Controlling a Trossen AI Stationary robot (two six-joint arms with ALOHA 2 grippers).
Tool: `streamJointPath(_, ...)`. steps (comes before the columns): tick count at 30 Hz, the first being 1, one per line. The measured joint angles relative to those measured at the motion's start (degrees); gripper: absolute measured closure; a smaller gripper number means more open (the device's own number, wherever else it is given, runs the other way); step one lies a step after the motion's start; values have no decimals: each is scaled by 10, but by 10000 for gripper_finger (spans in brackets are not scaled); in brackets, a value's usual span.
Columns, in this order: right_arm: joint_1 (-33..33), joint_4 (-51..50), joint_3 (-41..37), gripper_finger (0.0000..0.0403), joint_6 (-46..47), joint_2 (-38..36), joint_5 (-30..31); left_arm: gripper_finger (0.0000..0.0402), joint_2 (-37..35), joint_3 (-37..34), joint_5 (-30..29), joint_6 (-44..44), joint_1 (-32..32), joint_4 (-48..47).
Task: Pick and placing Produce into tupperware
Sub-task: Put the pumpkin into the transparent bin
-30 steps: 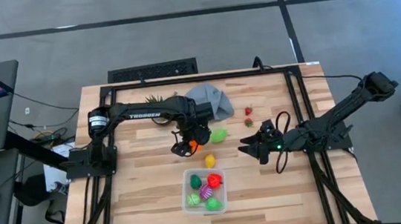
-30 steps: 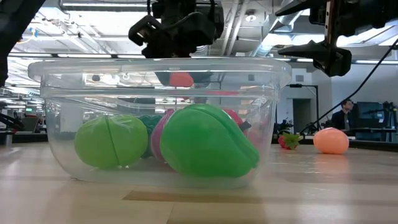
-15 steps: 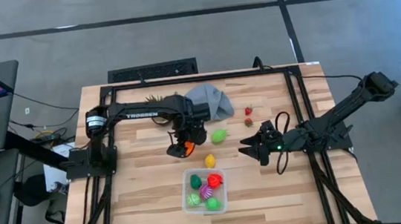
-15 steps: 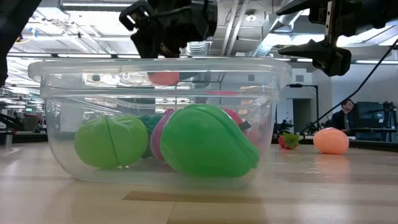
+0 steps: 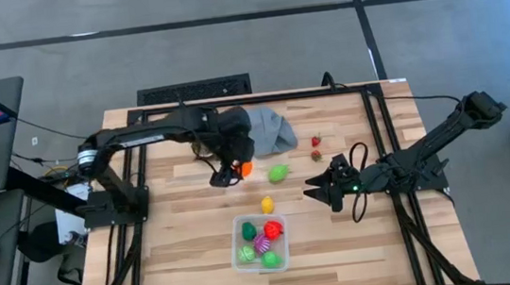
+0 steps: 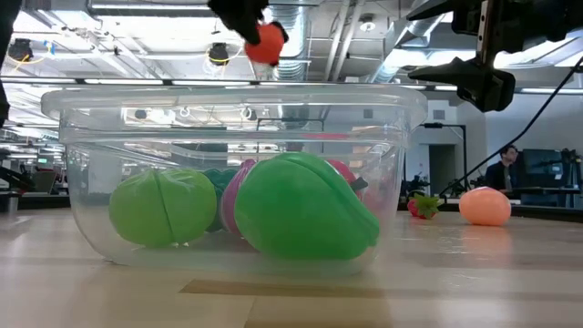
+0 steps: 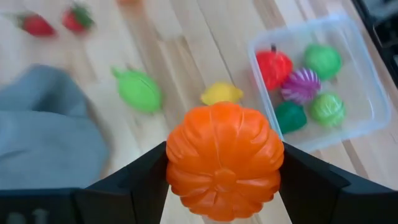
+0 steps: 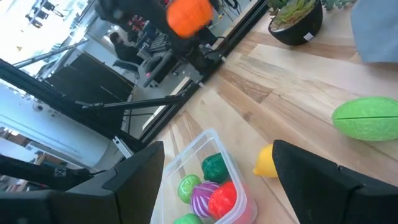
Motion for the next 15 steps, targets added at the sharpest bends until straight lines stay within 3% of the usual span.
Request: streamJointPath(15,0,4,0,81,-15,0,-2,160,-139,-4,-146,-116,-50,17)
